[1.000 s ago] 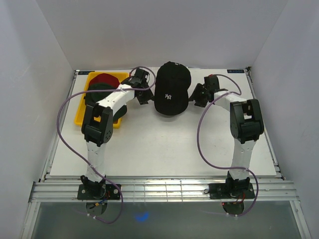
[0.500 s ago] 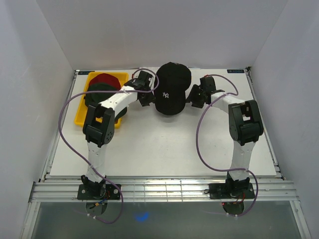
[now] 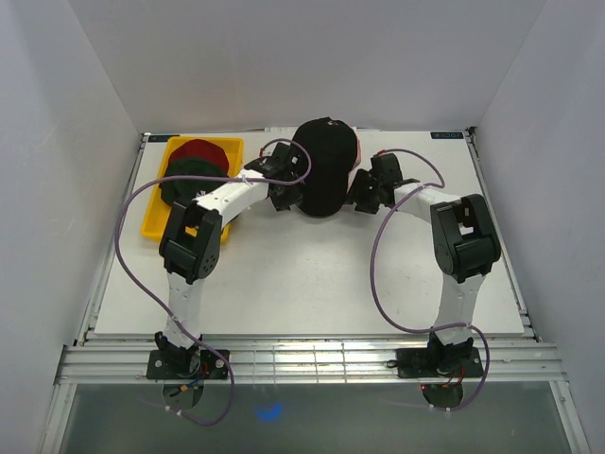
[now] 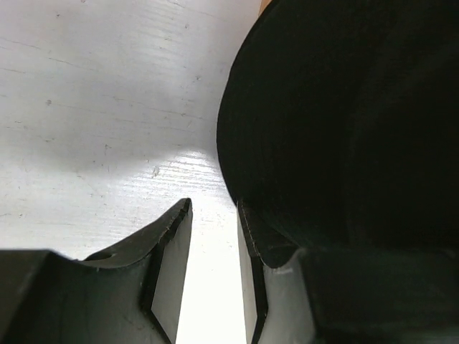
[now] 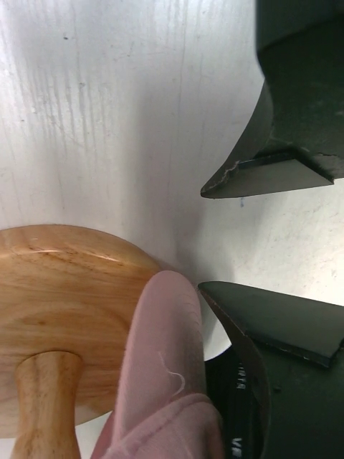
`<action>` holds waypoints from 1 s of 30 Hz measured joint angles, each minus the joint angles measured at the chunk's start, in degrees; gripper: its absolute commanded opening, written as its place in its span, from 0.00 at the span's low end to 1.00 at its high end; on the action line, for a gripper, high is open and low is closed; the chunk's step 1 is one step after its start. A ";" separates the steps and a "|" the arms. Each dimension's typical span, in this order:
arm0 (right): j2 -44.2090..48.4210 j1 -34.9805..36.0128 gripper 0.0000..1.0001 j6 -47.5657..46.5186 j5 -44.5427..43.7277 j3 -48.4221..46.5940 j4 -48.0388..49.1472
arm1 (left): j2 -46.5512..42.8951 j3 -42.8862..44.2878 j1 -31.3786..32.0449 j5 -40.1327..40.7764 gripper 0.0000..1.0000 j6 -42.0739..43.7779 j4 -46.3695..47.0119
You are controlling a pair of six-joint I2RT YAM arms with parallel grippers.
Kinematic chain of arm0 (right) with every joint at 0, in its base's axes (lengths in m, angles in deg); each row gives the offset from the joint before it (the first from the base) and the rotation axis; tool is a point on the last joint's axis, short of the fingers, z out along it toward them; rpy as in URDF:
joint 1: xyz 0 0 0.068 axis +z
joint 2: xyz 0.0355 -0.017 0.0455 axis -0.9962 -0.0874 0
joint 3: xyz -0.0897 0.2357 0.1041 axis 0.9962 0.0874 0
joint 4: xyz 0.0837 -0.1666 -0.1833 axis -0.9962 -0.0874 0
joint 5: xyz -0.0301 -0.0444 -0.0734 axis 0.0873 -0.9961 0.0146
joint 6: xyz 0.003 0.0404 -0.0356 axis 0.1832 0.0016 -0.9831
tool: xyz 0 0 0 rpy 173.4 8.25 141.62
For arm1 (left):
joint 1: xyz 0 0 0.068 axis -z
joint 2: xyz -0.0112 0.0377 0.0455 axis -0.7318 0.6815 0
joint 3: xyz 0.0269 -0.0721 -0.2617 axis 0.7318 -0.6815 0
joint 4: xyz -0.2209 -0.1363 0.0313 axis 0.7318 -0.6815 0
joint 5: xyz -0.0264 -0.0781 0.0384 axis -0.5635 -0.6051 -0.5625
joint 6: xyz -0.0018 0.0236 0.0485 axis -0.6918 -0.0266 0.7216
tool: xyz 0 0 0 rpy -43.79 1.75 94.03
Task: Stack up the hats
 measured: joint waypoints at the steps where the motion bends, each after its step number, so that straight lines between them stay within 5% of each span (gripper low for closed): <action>1: 0.33 -0.11 0.56 0.15 0.15 0.35 0.07 | -0.20 -0.17 0.09 0.15 0.42 0.00 0.00; 18: 14.29 -8.41 0.62 2.43 6.43 -1.18 -2.78 | -4.79 -0.79 0.24 0.61 0.42 1.33 0.04; 30: 15.58 -8.15 0.66 8.72 19.61 -4.37 12.61 | -4.87 -1.53 0.24 0.28 0.41 1.55 0.13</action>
